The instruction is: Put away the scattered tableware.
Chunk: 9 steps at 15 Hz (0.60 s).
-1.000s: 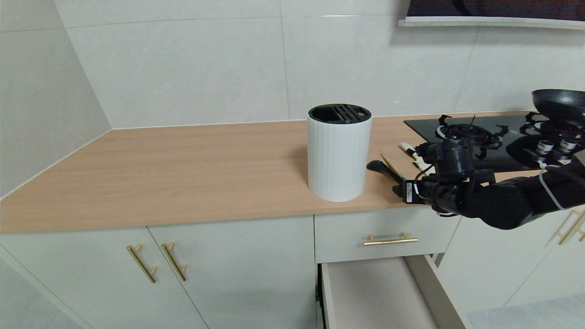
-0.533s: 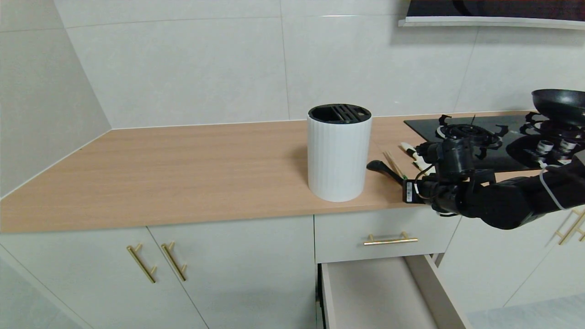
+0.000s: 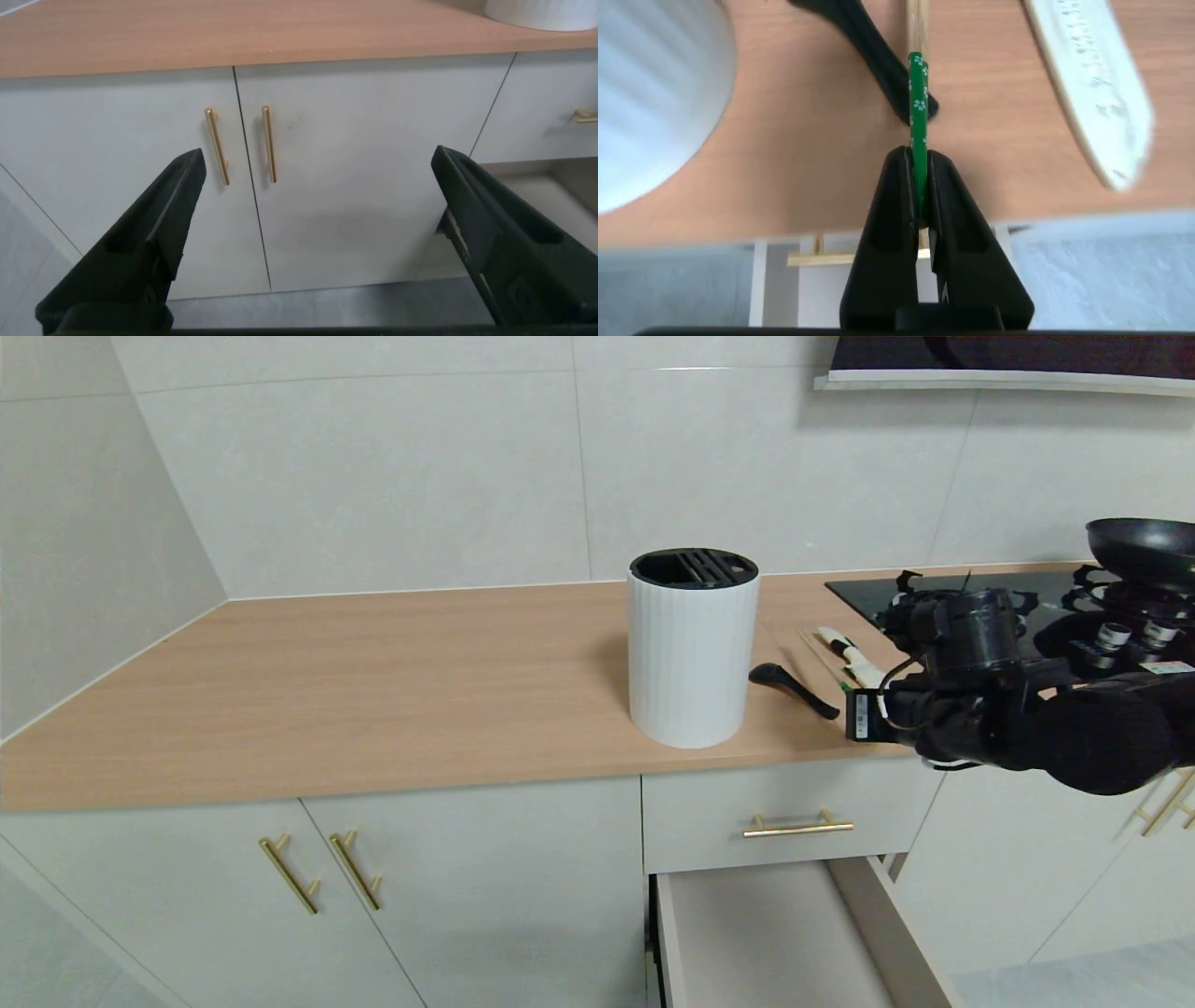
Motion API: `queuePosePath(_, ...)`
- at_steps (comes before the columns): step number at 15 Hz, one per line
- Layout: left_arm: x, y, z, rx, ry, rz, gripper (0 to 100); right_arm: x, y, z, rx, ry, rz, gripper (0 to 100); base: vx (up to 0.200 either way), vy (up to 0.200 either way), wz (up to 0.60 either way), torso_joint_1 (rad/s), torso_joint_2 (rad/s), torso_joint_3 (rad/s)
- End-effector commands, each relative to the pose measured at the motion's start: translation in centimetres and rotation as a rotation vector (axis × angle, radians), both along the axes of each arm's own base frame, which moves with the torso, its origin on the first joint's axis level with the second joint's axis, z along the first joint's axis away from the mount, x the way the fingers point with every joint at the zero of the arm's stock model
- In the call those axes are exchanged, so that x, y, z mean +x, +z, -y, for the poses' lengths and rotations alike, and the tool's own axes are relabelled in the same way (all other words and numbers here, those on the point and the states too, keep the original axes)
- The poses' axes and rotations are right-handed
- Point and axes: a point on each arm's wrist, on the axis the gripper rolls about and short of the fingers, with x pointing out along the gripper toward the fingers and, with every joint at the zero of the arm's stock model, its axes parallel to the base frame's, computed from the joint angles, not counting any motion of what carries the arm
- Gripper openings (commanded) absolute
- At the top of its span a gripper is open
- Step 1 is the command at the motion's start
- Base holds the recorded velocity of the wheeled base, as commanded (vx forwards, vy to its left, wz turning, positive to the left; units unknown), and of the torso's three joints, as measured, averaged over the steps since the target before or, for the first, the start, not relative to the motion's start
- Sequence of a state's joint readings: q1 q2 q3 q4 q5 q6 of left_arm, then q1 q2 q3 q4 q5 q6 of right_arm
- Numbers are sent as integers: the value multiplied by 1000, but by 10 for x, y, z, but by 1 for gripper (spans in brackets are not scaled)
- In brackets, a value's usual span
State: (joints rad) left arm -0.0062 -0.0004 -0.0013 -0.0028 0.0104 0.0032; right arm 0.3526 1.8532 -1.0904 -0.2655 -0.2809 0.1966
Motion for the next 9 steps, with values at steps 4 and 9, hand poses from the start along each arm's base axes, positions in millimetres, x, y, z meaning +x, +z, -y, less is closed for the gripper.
queuePosePath(4, 0, 0, 0, 0, 0, 0, 100, -67, 66, 15, 24, 58, 22, 0, 0, 0, 0, 0, 0, 0)
queuePosePath(9, 0, 0, 0, 0, 0, 0, 100, -137, 91, 35, 2, 282, -111, 0, 0, 0, 0, 0, 0, 0)
